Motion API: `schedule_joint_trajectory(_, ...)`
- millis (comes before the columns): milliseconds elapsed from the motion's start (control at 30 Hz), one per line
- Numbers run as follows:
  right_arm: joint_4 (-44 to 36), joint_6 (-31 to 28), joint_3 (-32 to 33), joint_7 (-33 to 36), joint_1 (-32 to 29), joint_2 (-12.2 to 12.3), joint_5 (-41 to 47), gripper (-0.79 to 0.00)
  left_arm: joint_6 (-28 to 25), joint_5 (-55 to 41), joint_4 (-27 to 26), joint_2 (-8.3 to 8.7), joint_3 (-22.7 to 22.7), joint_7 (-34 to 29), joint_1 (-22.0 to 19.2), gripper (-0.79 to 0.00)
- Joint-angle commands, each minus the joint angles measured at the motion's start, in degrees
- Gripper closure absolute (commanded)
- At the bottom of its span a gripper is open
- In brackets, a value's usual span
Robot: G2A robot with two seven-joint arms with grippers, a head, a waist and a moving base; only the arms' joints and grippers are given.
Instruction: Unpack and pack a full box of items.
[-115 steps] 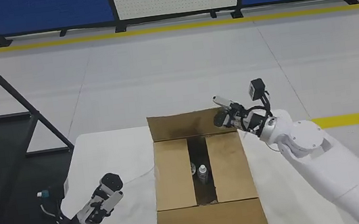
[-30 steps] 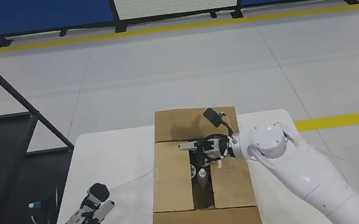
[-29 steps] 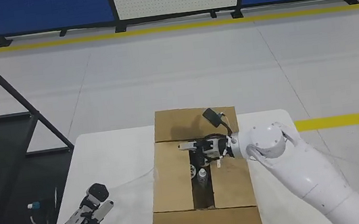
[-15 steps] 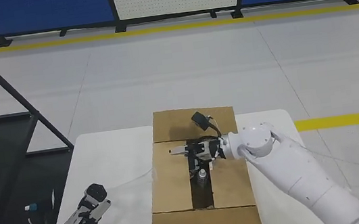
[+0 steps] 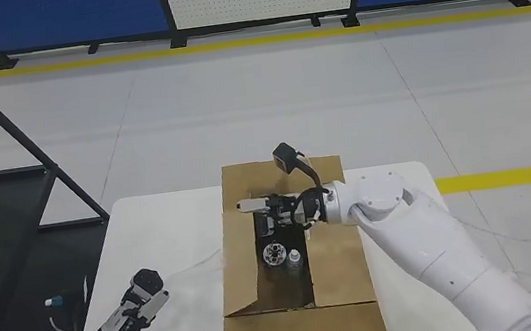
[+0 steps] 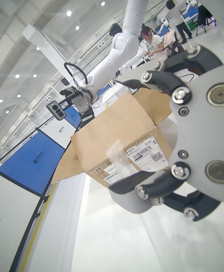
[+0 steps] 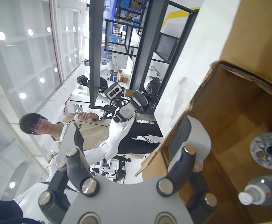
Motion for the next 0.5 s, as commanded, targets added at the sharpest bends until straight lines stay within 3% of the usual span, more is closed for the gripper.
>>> schedule_joint_trajectory(0, -0.37, -0.67, -0.24, -1.52, 0.20, -0.64, 0.60, -0.785, 0.68, -0.28, 0.26, -0.01, -0.21, 0.64, -0.09, -0.785)
schedule_joint_trajectory(200, 0.30, -2.88, -2.55, -3.42, 1.27, -3.39, 2.99, -0.785, 0.98, -1.20, 0.29, 0.01, -0.42, 0.70, 0.01, -0.785)
schedule_joint_trajectory(467, 0.54, -2.80, -2.75, -3.28, 1.42, -3.56, 3.03, -0.785, 0.98, -1.20, 0.29, 0.01, -0.42, 0.70, 0.01, -0.785)
